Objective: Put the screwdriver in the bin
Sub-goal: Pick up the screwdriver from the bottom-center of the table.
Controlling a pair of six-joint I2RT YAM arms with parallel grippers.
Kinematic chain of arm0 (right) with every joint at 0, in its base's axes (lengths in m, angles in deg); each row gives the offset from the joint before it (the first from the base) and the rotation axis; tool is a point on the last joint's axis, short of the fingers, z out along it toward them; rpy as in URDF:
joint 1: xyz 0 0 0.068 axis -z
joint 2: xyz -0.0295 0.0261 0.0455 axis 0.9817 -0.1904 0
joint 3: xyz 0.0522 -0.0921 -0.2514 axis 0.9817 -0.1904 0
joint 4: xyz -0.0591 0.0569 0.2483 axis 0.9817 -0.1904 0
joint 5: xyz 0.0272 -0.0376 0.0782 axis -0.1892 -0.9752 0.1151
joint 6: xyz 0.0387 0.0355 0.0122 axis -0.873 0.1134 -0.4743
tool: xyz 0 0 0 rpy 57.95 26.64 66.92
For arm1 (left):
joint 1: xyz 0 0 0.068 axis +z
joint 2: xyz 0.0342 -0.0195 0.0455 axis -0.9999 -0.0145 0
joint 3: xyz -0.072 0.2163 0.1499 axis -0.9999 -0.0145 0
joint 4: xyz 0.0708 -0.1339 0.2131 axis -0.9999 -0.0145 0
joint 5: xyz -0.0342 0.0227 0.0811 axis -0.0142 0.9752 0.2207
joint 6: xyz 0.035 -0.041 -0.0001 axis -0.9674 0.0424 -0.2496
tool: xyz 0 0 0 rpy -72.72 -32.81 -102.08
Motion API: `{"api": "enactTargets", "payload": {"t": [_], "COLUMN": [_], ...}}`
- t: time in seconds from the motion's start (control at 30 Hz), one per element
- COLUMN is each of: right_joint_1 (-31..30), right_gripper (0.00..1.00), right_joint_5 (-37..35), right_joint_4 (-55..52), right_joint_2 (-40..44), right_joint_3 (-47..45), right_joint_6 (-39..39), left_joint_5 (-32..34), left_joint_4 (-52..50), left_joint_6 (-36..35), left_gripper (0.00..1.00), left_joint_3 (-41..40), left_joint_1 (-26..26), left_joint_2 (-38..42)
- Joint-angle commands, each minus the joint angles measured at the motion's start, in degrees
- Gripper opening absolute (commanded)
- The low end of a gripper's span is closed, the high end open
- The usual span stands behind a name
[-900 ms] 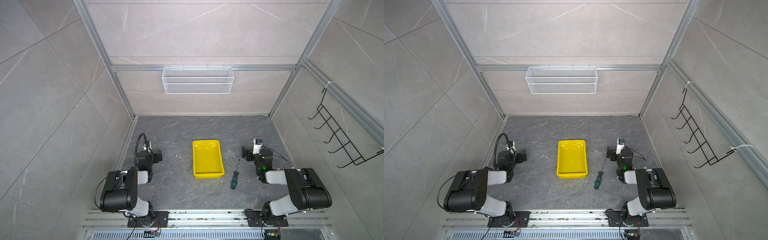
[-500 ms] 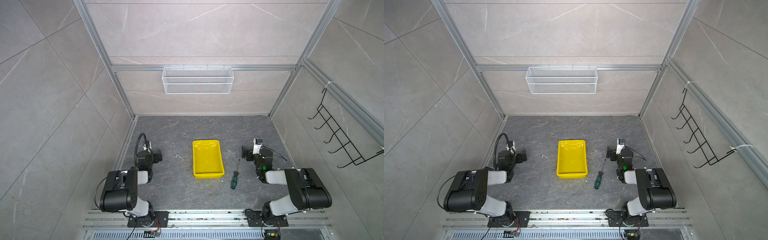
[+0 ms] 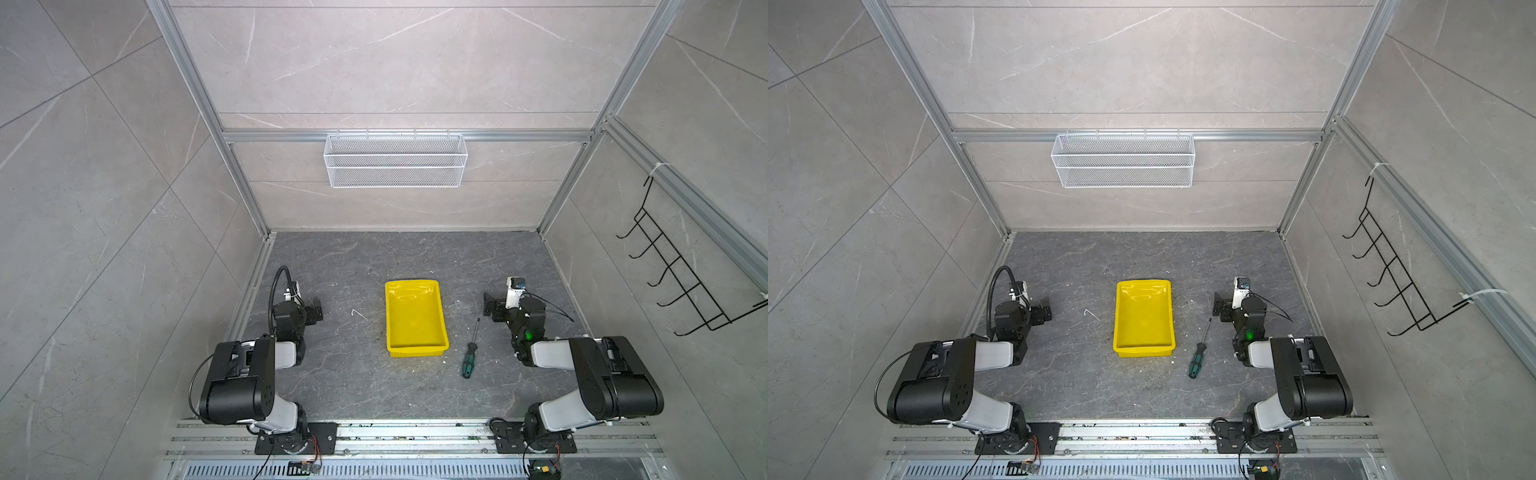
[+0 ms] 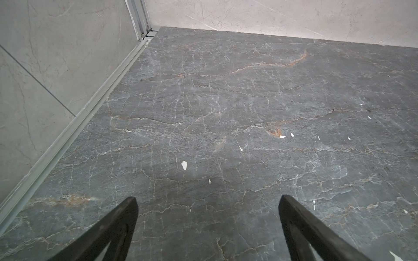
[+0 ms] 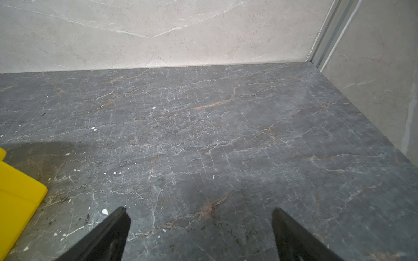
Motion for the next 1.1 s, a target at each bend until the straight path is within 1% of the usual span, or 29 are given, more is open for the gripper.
{"api": "enactTargets", "payload": {"t": [0.0,0.37,0.43,0.47,0.53,0.57,0.6,0.63,0.67,0.7,0.73,0.8,0.87,0.93,0.97,1.03,1.07], "right_joint_1": [-0.3,-0.3,-0.3,-0.3,-0.4,-0.3,-0.3,-0.3,-0.2,-0.3,-0.3,-0.3,-0.2,-0.3,-0.3,-0.4,-0.4], "right_gripper": [1.00,1.00,1.00,1.00,1.00,1.00,1.00,1.00,1.00,1.00,1.00,1.00,1.00,1.00,1.00,1.00,1.00], "right_joint_5": [-0.7,-0.8,-0.8,-0.8,-2.6,-3.5,-4.0,-4.7,-5.2,-5.5,-5.3,-3.3,-1.1,2.4,2.9,3.4,4.3], "right_joint_4": [-0.3,-0.3,-0.3,-0.3,-0.9,-3.5,-8.6,-18.5,-27.6,-35.9,-42.3,-49.1,-54.5,-61.0,-64.2,-70.6,-73.2], "right_joint_2": [-0.1,-0.1,-0.1,-0.1,0.3,1.5,3.3,5.8,7.4,8.4,9.3,11.3,13.5,15.0,15.4,16.7,17.4], "right_joint_3": [1.0,1.1,1.0,1.0,1.4,2.3,4.2,7.9,11.8,16.2,19.7,23.7,27.0,30.9,32.6,35.5,36.4], "right_joint_6": [0.0,0.1,0.0,0.1,-0.8,-1.3,-1.7,-2.6,-3.7,-4.6,-4.8,-5.3,-7.1,-8.4,-9.7,-13.0,-13.9], "left_joint_5": [1.0,4.6,6.6,7.2,7.1,7.5,7.9,8.6,12.1,16.4,17.4,19.1,17.9,16.4,15.3,14.1,12.1], "left_joint_4": [2.8,5.0,3.6,1.2,0.3,-0.8,-1.5,-1.5,-2.2,-7.9,-14.5,-23.3,-29.4,-37.7,-41.5,-53.5,-57.3], "left_joint_6": [1.0,2.2,3.0,3.4,2.9,2.7,2.5,2.2,2.0,2.8,3.5,5.1,7.7,12.5,14.2,19.8,20.1], "left_gripper": [1.00,1.00,1.00,1.00,1.00,1.00,1.00,1.00,1.00,1.00,1.00,1.00,1.00,1.00,1.00,1.00,1.00], "left_joint_3": [-0.1,-1.6,-1.1,-0.5,0.3,1.0,1.3,1.5,2.3,4.3,6.8,11.0,14.6,19.6,22.1,28.9,31.4], "left_joint_1": [0.2,0.2,0.2,0.2,0.0,-0.3,-0.6,-1.1,-2.1,-3.2,-3.4,-3.4,-3.4,-3.4,-3.4,-3.4,-3.4], "left_joint_2": [0.6,1.1,2.1,3.1,2.8,2.7,2.7,2.8,3.7,6.2,9.0,13.6,18.7,23.4,24.9,26.9,27.2]}}
